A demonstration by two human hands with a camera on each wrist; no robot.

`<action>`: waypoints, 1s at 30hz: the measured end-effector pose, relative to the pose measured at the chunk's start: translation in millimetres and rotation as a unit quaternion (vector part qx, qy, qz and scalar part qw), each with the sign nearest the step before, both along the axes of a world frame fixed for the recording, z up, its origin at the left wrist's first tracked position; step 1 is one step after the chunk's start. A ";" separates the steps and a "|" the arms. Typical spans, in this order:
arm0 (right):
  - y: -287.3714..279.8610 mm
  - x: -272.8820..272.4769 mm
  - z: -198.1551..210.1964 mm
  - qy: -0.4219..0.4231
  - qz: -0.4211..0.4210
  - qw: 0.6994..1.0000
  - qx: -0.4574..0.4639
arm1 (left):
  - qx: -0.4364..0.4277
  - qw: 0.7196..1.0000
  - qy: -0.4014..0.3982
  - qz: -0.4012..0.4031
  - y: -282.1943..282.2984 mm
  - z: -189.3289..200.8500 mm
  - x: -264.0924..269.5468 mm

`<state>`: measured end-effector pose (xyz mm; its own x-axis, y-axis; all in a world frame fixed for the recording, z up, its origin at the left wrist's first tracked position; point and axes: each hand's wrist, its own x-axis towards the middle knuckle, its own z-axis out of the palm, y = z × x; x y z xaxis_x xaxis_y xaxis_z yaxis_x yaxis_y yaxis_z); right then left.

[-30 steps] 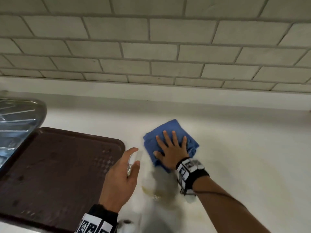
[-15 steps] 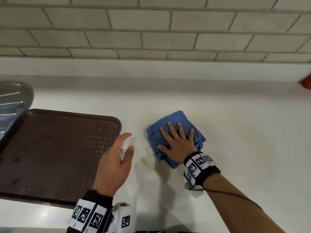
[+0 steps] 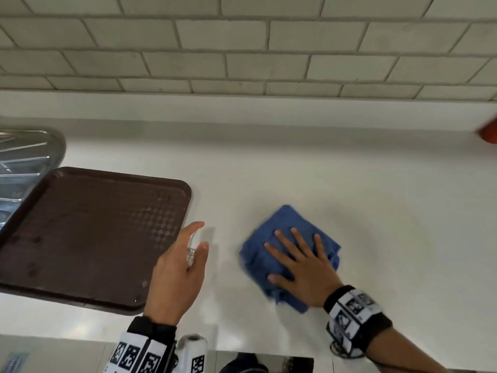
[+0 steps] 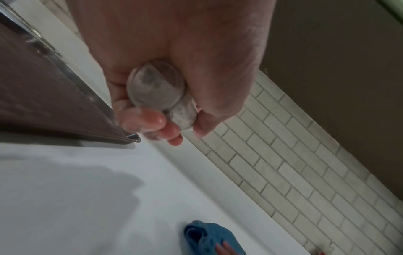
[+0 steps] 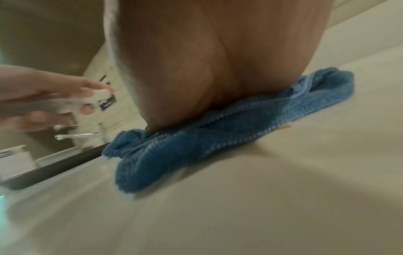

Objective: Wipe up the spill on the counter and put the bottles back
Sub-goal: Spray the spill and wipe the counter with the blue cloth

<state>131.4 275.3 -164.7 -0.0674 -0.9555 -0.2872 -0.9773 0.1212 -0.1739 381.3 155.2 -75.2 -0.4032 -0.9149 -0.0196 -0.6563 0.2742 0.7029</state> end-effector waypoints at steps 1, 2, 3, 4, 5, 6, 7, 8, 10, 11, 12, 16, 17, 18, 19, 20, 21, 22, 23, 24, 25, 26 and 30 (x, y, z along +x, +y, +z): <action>-1.4 -17.9 0.8 0.006 -0.027 1.000 0.013 | -0.001 1.000 0.003 0.001 4.5 1.3 -3.4; -6.3 -31.6 1.1 0.010 -0.053 0.998 0.022 | -0.001 1.000 0.006 0.004 9.3 2.7 -7.1; -13.8 -40.1 0.5 0.013 -0.077 0.997 0.029 | -0.002 1.000 0.008 0.008 14.2 3.5 -10.5; -21.2 -42.3 2.2 0.011 -0.096 0.995 0.034 | -0.005 1.000 0.010 0.012 19.4 3.9 -14.2; -26.6 -38.6 2.8 0.008 -0.106 0.994 0.040 | -0.008 1.000 0.011 0.016 25.4 4.3 -18.5; -28.5 -30.4 3.1 0.005 -0.107 0.993 0.044 | -0.010 1.000 0.012 0.021 31.2 4.7 -23.3; -24.7 -19.4 3.0 0.006 -0.094 0.995 0.042 | -0.009 1.000 0.013 0.024 37.4 5.3 -28.6; -14.4 -7.4 2.5 0.009 -0.069 0.997 0.033 | -0.007 1.000 0.016 0.024 43.6 5.4 -35.0; 19.4 11.1 0.3 0.001 -0.015 1.000 0.008 | -0.004 1.000 0.020 0.018 55.8 6.0 -48.9; 38.7 12.8 -1.5 0.001 0.006 1.000 -0.008 | -0.006 1.000 0.020 0.013 61.7 6.2 -57.2; 57.7 9.5 -2.7 0.003 0.017 1.000 -0.014 | -0.012 1.000 0.018 0.010 67.2 5.8 -65.3; 114.4 -42.2 -2.1 -0.013 -0.057 0.998 -0.014 | -0.047 0.999 0.014 0.011 81.7 2.0 -95.8; 125.2 -59.6 -1.0 -0.017 -0.091 0.996 -0.006 | -0.052 0.999 0.012 0.007 83.8 2.1 -102.6; 135.6 -78.0 0.3 -0.017 -0.129 0.991 -0.002 | -0.056 0.998 0.009 0.001 85.6 2.1 -109.2; 145.3 -97.2 1.2 -0.007 -0.167 0.986 -0.006 | -0.058 0.998 0.006 -0.007 87.3 2.0 -115.2; 153.6 -116.3 1.6 0.004 -0.199 0.980 -0.009 | -0.059 0.998 0.002 -0.016 89.0 1.4 -121.0; 160.5 -134.2 1.4 0.008 -0.229 0.973 -0.006 | -0.058 0.998 -0.001 -0.024 90.7 0.4 -126.8; 166.1 -148.7 1.3 0.006 -0.258 0.966 0.001 | -0.057 0.998 -0.004 -0.034 93.2 -1.0 -132.9; 169.3 -159.8 0.8 0.005 -0.280 0.960 0.003 | -0.058 0.997 -0.006 -0.046 95.9 -2.2 -140.2; 170.5 -166.8 1.8 0.003 -0.292 0.956 0.002 | -0.061 0.996 -0.007 -0.061 99.0 -3.1 -148.7; 170.2 -169.6 1.7 -0.001 -0.296 0.955 0.002 | -0.064 0.995 -0.008 -0.079 102.0 -3.8 -158.9; 168.6 -168.6 2.3 0.000 -0.295 0.956 0.005 | -0.065 0.993 -0.009 -0.096 104.1 -4.6 -170.1; 168.8 -156.3 -0.7 0.021 -0.295 0.955 0.023 | -0.081 0.984 -0.026 -0.159 101.5 -3.6 -222.9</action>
